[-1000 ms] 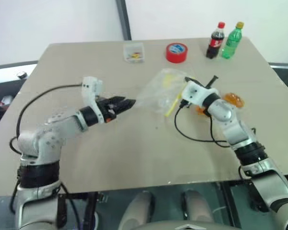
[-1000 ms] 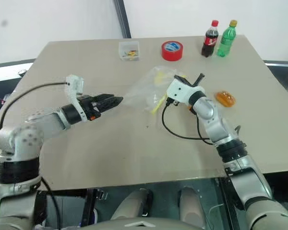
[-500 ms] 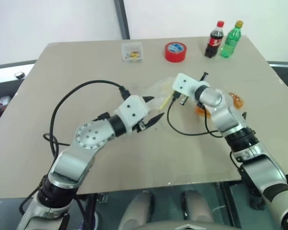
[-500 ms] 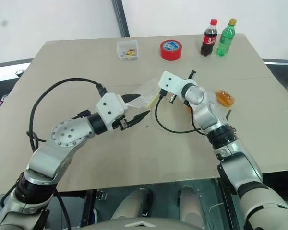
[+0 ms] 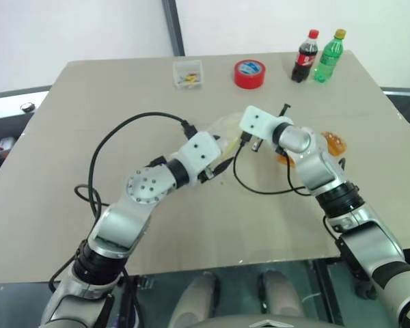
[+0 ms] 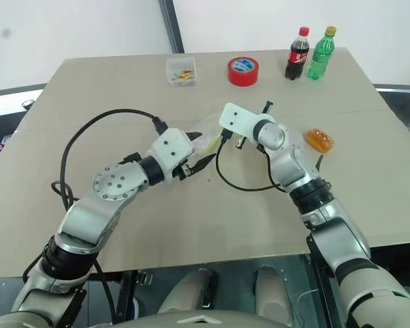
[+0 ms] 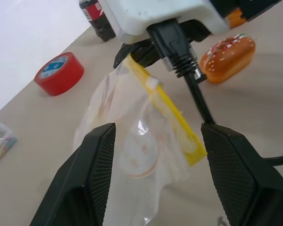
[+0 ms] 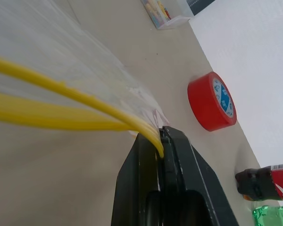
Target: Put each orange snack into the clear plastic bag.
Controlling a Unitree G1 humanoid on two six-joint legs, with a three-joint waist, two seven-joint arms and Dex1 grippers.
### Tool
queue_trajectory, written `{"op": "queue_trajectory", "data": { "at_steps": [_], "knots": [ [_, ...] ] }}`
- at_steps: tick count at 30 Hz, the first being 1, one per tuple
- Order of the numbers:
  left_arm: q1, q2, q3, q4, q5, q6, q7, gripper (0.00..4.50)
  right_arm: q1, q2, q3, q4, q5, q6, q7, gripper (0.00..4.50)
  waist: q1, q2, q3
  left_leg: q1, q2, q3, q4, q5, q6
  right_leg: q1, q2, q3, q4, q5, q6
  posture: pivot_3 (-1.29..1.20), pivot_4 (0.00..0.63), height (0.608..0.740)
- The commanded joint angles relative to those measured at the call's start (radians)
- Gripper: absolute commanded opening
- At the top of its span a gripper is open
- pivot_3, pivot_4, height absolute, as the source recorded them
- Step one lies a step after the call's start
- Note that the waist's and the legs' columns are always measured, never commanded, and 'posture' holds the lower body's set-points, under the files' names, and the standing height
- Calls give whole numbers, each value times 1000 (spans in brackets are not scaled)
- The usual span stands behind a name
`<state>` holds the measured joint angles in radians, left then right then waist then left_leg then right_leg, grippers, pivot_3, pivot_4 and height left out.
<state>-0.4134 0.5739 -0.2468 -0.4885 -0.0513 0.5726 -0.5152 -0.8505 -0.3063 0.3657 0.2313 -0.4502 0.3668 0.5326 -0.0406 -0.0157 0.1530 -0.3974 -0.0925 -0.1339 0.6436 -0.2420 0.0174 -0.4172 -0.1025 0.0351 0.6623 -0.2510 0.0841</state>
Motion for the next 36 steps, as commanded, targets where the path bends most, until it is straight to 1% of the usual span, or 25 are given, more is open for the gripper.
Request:
{"op": "queue_trajectory", "data": {
  "at_steps": [1,2,6,7,12,15,16,18,20,22,23,24,25,28,29,30,31,32,34,36],
  "knots": [
    [-17,-18,-12,5,37,-47,4,2130,-15,7,-3,-59,-5,6,-4,0,1,0,0,0,0,0,0,0,0,0,0,0,0,0,0,0,150,736],
    [-16,-23,-15,7,44,-53,2,1649,-13,7,-2,-60,-6,7,-5,0,1,0,0,0,0,0,0,0,0,0,0,0,0,0,0,0,150,736],
    [-12,-33,-8,15,56,-68,-9,134,-7,6,-2,-65,-8,12,-10,0,1,0,0,0,0,0,0,0,0,0,0,0,0,0,0,0,150,736],
    [-11,-33,-4,22,58,-75,-12,55,-6,5,-2,-65,-8,12,-10,0,0,0,0,0,0,0,0,0,0,0,0,0,0,0,0,0,150,736],
    [6,-27,28,47,61,-140,-22,55,5,-5,-2,-72,-11,9,-11,0,1,0,0,0,0,0,0,0,0,0,0,0,0,0,0,0,150,736],
    [45,-14,95,92,4,-214,-66,55,32,-22,-8,-102,-11,13,-6,0,-1,0,0,0,0,0,0,0,0,0,0,0,0,0,0,0,150,736],
    [67,4,122,152,-13,-333,-103,55,55,-35,-15,-130,-2,17,11,0,-1,0,0,0,0,0,0,0,0,0,0,0,0,0,0,0,150,736],
    [79,18,178,275,-58,-509,-165,55,104,-52,-39,-202,36,38,52,0,1,0,0,0,1,0,0,0,0,-1,0,0,0,0,0,0,150,736],
    [68,25,205,385,-81,-645,-211,0,154,-55,-68,-279,80,75,78,604,4,0,0,0,1,-1,0,0,0,-1,0,-1,0,0,0,0,150,736],
    [53,30,218,478,-102,-756,-263,0,216,-48,-103,-375,138,128,105,1298,10,0,0,-1,0,-1,1,0,0,0,-1,-1,0,0,0,0,150,736],
    [44,28,226,514,-116,-791,-284,0,242,-44,-118,-418,162,154,115,1922,10,0,0,-1,0,-1,2,0,0,0,-1,-2,0,0,0,0,150,736],
    [34,29,232,550,-137,-841,-324,0,281,-38,-150,-479,195,208,125,2253,10,0,0,-2,0,-1,2,0,0,0,-1,-2,-1,0,0,0,150,736],
    [23,31,239,586,-155,-878,-358,0,319,-33,-183,-540,233,263,137,2253,13,0,0,-2,0,-1,2,0,0,0,-1,-2,0,0,0,0,150,736],
    [-8,24,268,656,-229,-874,-421,0,375,6,-260,-657,321,416,133,2253,17,0,0,-3,0,-3,3,0,0,0,-1,-4,0,0,0,0,150,736],
    [-17,25,269,683,-231,-902,-443,0,384,32,-282,-683,357,466,127,1819,15,0,0,-3,0,-3,3,0,0,0,-1,-4,0,0,0,0,150,736],
    [-24,26,270,704,-229,-924,-459,0,389,52,-296,-701,388,504,120,1677,13,0,0,-3,0,-3,4,0,0,0,-1,-4,1,0,0,0,150,736],
    [-30,26,270,725,-231,-940,-476,0,388,89,-316,-717,423,545,104,1351,9,0,0,-2,0,-3,4,0,0,0,-1,-4,1,0,0,0,150,736],
    [-36,28,268,744,-227,-956,-488,0,381,131,-335,-728,454,587,84,771,6,1,0,-2,0,-3,4,0,1,1,-1,-4,2,0,0,0,150,736],
    [-43,27,267,765,-225,-975,-503,0,360,185,-339,-742,502,623,63,70,0,1,0,-1,1,-3,4,0,1,1,-1,-4,2,0,0,0,150,736],
    [-50,25,267,776,-225,-982,-511,0,332,227,-333,-748,532,645,36,70,-2,1,0,-1,1,-3,4,0,1,1,0,-4,3,0,0,0,150,736]
  ]
}}
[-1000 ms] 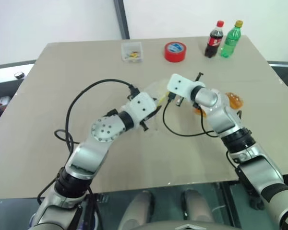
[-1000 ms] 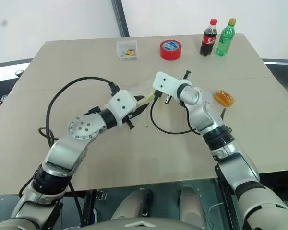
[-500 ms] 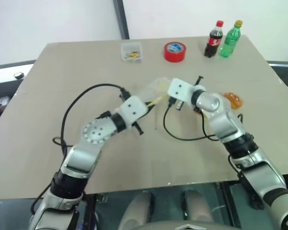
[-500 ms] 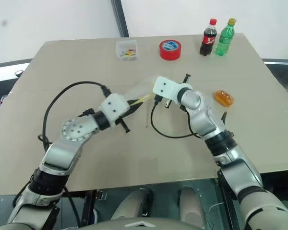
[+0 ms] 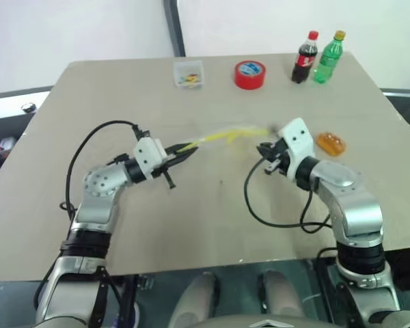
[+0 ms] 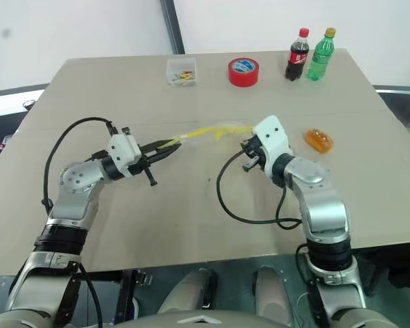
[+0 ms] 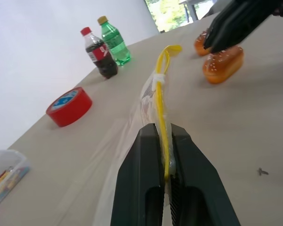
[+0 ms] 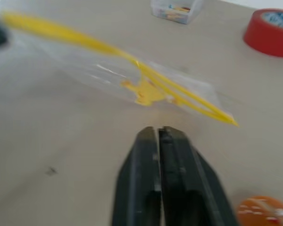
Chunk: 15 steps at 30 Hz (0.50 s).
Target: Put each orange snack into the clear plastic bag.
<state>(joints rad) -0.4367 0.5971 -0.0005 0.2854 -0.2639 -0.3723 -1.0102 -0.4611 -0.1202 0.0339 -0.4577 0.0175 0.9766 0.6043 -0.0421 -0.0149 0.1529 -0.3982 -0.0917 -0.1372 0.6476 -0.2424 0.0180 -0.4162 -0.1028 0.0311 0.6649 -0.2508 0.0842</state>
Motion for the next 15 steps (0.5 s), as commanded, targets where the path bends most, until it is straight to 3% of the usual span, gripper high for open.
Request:
{"op": "queue_trajectory", "data": {
  "at_steps": [1,15],
  "knots": [
    [-29,2,19,6,-10,-42,-21,0,-70,51,8,-61,77,40,-43,70,1,0,0,0,0,0,0,0,0,0,0,0,0,0,0,0,150,736],
    [-14,-3,12,-20,-1,-54,-34,0,-143,75,112,9,194,22,-106,70,0,0,0,-1,-1,-1,1,0,0,-1,-1,-1,-1,0,0,0,150,736]
  ]
}}
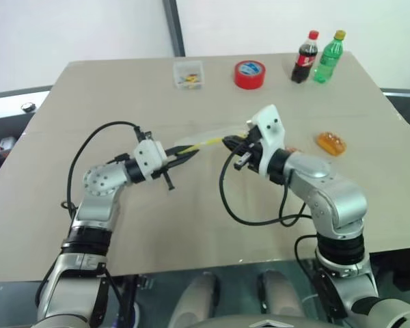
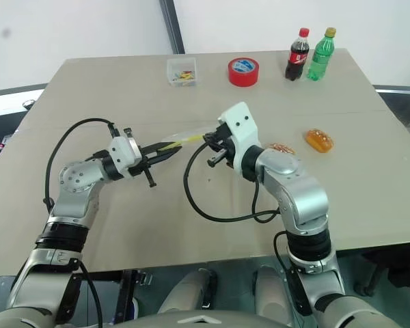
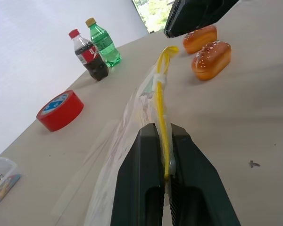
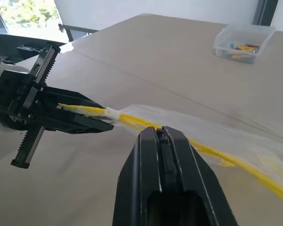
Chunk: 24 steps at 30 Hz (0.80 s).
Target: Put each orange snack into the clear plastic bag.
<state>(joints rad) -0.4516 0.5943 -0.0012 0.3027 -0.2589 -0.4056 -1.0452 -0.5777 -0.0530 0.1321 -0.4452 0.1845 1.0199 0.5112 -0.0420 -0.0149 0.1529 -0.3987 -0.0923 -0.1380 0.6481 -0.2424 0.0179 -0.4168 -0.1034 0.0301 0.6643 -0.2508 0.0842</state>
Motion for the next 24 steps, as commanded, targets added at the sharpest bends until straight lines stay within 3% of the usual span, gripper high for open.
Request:
{"op": "queue_trajectory", "data": {
  "at_steps": [1,14,24],
  "knots": [
    [4,0,11,-43,-6,-23,-1,0,-27,10,18,5,32,-24,-18,70,-1,0,0,0,0,0,0,0,0,0,0,0,0,0,0,0,150,736],
    [46,6,3,-85,-2,-43,-18,0,-36,81,-49,55,145,8,-93,70,0,0,0,0,0,0,0,0,0,0,0,0,0,0,0,0,150,736],
    [38,1,5,-89,-6,-22,-11,0,-31,39,-51,31,236,56,-103,70,0,0,0,0,0,0,0,0,0,0,0,0,0,0,0,0,150,736]
  ]
}}
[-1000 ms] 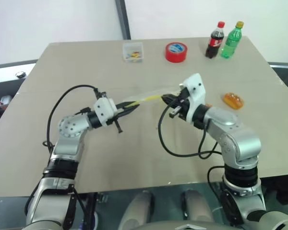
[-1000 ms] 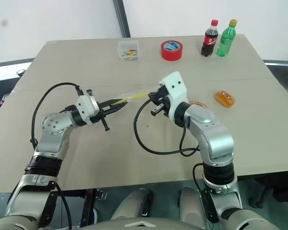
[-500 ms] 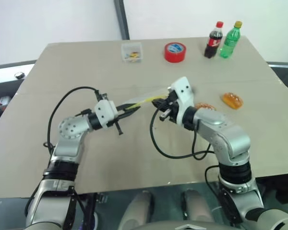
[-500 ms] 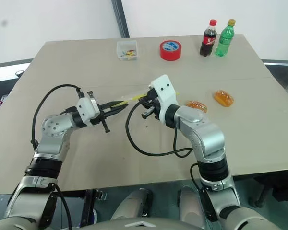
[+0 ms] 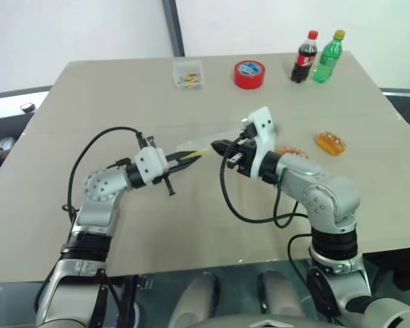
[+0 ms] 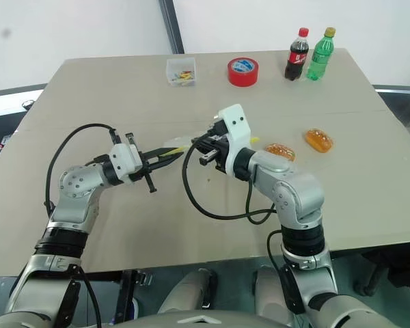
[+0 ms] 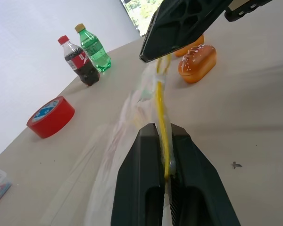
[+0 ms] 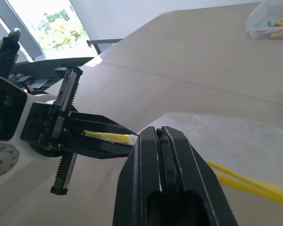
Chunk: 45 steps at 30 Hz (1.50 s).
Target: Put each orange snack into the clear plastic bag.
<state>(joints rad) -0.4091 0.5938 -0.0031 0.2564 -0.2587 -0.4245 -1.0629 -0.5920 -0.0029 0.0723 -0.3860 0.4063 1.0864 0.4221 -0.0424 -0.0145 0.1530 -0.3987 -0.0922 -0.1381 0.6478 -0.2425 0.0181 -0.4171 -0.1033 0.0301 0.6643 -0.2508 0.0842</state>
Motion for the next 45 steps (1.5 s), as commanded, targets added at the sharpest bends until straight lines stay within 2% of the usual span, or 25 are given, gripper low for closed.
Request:
{"op": "queue_trajectory", "data": {
  "at_steps": [1,17,32,35,38,40,41,44,45],
  "knots": [
    [-6,1,7,-44,-7,-2,7,0,-16,-15,13,-24,12,-13,-18,70,0,0,0,0,0,0,0,0,0,0,0,0,0,0,0,0,150,736],
    [-11,-1,8,-66,-5,49,31,0,6,-84,11,-89,83,2,-27,70,0,0,0,0,0,0,0,0,0,0,0,0,0,0,0,0,150,736],
    [-3,-6,4,-94,-8,54,27,0,-3,-84,12,-5,81,-41,-76,70,0,0,0,0,0,0,0,0,0,0,0,0,0,0,0,0,150,736],
    [10,-1,-4,-110,-15,48,3,0,0,-28,-38,39,99,-47,-127,70,0,0,0,0,0,0,0,0,0,0,0,0,0,0,0,0,150,736],
    [18,4,-12,-118,-16,50,-17,0,-5,83,-143,107,145,-47,-203,70,0,0,0,0,0,0,0,0,0,0,0,0,0,0,0,0,150,736],
    [25,6,-13,-123,-16,51,-27,0,-2,98,-154,163,102,-93,-241,70,0,0,0,0,0,0,-1,0,0,0,0,0,0,0,0,0,150,736],
    [28,6,-12,-124,-16,52,-29,0,2,71,-116,184,36,-159,-248,70,0,0,0,0,0,0,-1,0,0,0,0,0,0,0,0,0,150,736],
    [28,9,-4,-118,-14,55,-29,0,13,-172,194,246,-322,-479,-219,70,6,1,1,0,-1,1,0,0,0,0,0,0,0,0,0,0,150,736],
    [27,10,-2,-115,-14,56,-29,0,16,-235,269,264,-400,-582,-192,70,7,1,1,0,-2,1,0,0,0,0,-1,0,-1,0,0,0,150,736]
  ]
}}
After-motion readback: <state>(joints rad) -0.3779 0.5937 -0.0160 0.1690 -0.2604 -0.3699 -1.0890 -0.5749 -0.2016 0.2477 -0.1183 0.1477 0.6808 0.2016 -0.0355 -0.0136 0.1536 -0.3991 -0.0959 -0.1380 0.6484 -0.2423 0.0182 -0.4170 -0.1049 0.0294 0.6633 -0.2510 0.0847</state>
